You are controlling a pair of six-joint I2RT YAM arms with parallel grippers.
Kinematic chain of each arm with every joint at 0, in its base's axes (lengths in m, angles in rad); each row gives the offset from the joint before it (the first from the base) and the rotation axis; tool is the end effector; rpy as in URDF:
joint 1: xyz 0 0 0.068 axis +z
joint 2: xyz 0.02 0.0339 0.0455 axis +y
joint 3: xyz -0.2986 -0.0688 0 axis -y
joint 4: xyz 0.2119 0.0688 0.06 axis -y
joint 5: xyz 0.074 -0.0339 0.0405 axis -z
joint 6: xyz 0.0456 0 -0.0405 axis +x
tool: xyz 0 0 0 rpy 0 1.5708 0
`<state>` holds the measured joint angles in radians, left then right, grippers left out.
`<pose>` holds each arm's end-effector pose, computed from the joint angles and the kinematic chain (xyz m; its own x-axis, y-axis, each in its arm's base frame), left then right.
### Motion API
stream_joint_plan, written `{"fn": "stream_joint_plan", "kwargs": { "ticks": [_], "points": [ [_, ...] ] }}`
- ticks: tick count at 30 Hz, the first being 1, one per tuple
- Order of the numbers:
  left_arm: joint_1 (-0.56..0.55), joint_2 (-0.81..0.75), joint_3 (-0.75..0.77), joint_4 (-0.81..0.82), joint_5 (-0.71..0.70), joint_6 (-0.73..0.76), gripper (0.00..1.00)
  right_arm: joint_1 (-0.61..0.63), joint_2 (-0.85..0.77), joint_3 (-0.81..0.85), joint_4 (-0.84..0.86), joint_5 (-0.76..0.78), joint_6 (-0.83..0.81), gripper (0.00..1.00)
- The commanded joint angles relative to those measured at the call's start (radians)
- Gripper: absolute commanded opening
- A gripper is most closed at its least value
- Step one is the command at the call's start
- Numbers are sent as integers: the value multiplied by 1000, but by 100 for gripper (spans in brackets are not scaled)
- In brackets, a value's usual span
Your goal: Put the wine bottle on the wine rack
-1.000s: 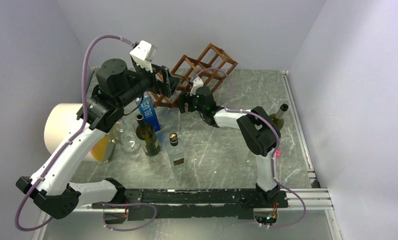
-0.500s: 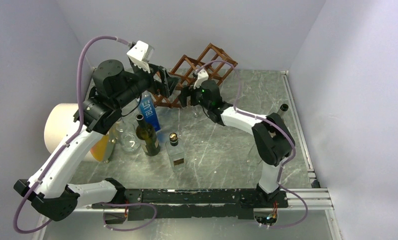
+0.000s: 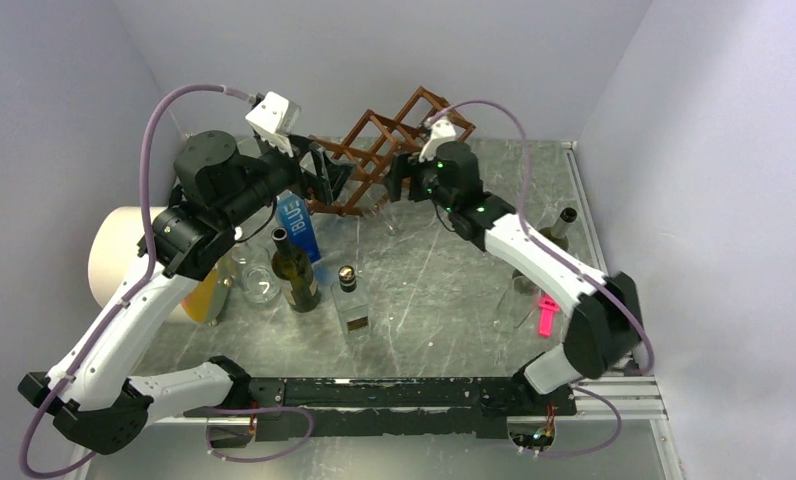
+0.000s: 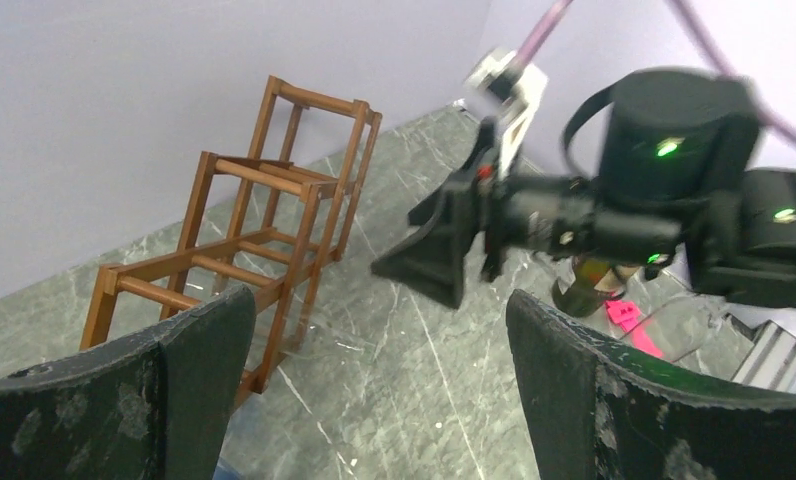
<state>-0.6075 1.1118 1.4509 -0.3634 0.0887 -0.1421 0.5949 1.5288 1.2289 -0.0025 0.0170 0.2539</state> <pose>0.1512 -0.1100 0.5054 -0.1106 -0.0949 -0.9893 0.6320 0.7615 -0.1437 0.2835 0.1909 0.3709 -0.3761 0.0487 -0.9253 -0.4674 0.8523 0.2349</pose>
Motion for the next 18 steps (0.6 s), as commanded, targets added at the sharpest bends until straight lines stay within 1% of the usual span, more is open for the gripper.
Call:
{"fn": "stream_joint_plan", "kwargs": {
  "ticks": [1,5,8,14,18],
  "points": [
    [6,-38,-43,35,73,27,99,-14,-169,12,-173,190,-39,85],
    [6,-70,-113,76,153,52,99,-20,-282,32,-307,387,-63,85],
    [6,-95,-164,115,194,70,99,-22,-333,70,-398,512,-62,85],
    [5,-130,-231,171,205,82,99,-23,-446,66,-544,671,6,85],
    [6,-135,-252,199,227,80,99,-23,-529,19,-620,738,119,85]
  ]
}}
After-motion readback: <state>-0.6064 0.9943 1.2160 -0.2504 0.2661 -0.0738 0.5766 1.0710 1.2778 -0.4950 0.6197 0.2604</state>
